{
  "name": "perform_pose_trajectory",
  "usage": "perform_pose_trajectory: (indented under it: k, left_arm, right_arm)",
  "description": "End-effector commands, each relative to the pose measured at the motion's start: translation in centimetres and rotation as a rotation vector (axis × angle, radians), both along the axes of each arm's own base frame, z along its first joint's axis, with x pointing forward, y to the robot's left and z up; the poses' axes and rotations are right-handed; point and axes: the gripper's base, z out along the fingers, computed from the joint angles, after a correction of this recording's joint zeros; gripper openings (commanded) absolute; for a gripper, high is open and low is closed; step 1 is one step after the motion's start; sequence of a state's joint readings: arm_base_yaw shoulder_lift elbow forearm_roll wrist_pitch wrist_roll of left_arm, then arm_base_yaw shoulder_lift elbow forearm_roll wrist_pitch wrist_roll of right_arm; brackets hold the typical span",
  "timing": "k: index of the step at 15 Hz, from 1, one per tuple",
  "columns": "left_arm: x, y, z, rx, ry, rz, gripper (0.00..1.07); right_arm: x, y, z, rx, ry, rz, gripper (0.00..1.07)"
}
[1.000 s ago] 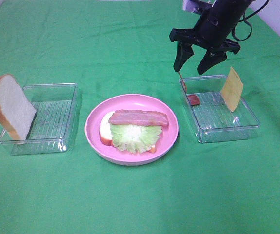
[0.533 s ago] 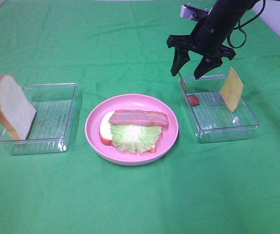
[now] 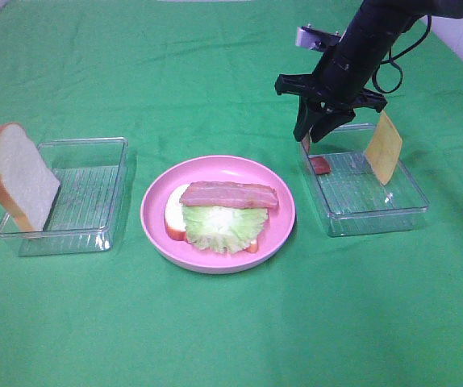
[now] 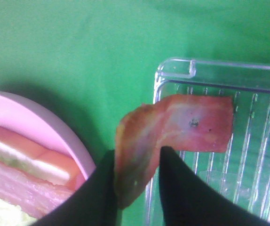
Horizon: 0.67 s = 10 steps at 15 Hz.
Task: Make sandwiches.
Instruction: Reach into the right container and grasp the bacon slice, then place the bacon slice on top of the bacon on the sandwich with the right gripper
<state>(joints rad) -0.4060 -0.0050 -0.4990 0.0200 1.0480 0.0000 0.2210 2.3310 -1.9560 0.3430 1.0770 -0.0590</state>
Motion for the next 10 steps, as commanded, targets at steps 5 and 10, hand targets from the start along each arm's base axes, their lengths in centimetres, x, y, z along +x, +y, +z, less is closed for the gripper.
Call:
perform_pose_trajectory:
  k: [5, 10]
  left_arm:
    - [-0.3, 0.2, 0.0, -0.005, -0.024, -0.002, 0.71]
    - [-0.3, 0.2, 0.0, -0.005, -0.024, -0.002, 0.71]
  right_arm:
    - [0.0, 0.0, 0.0, -0.008, 0.0, 0.016, 0.0]
    - [-1.4, -0.5, 5.6, -0.019, -0.071, 0.058, 0.0]
